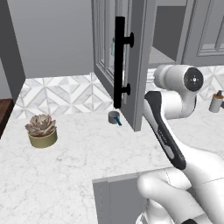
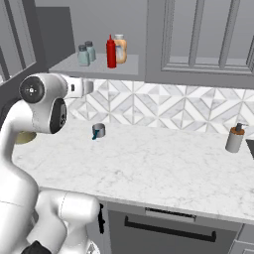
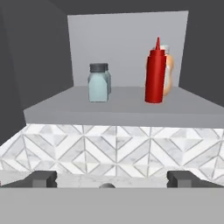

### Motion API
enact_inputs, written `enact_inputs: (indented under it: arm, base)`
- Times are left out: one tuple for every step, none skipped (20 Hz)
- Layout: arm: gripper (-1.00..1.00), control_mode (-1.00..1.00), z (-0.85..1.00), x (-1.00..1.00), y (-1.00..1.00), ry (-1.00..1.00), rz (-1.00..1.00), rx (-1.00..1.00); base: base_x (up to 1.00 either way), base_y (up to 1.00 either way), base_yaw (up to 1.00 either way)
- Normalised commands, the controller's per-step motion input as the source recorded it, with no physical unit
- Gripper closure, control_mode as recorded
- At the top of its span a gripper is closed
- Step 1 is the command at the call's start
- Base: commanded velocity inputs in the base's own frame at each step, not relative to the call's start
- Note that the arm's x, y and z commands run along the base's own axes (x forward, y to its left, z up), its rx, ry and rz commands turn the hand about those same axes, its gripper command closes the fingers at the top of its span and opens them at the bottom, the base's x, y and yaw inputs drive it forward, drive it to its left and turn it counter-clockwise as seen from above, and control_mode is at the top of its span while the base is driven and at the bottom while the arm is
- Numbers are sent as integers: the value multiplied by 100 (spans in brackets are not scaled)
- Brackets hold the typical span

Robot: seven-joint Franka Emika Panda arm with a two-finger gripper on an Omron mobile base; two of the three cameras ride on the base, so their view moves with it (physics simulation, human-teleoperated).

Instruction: Put the shaker and condiment bottle from the counter next to their counterparts in the cabinet.

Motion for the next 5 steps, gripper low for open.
enact_inputs:
  arm:
    - [-100, -100, 0, -9, -6, -26, 0, 0]
    - [-100, -100, 0, -15, -13, -27, 0, -2]
    - [-100, -100, 0, -13, -19, -23, 0, -1]
    - [-100, -100, 0, -18, -28, -24, 0, 0]
    - [-100, -100, 0, -21, -39, -25, 0, 0]
  base:
    - [0, 0, 0]
    - [0, 0, 0]
    - [0, 0, 0]
    - [0, 0, 0]
    - [0, 0, 0]
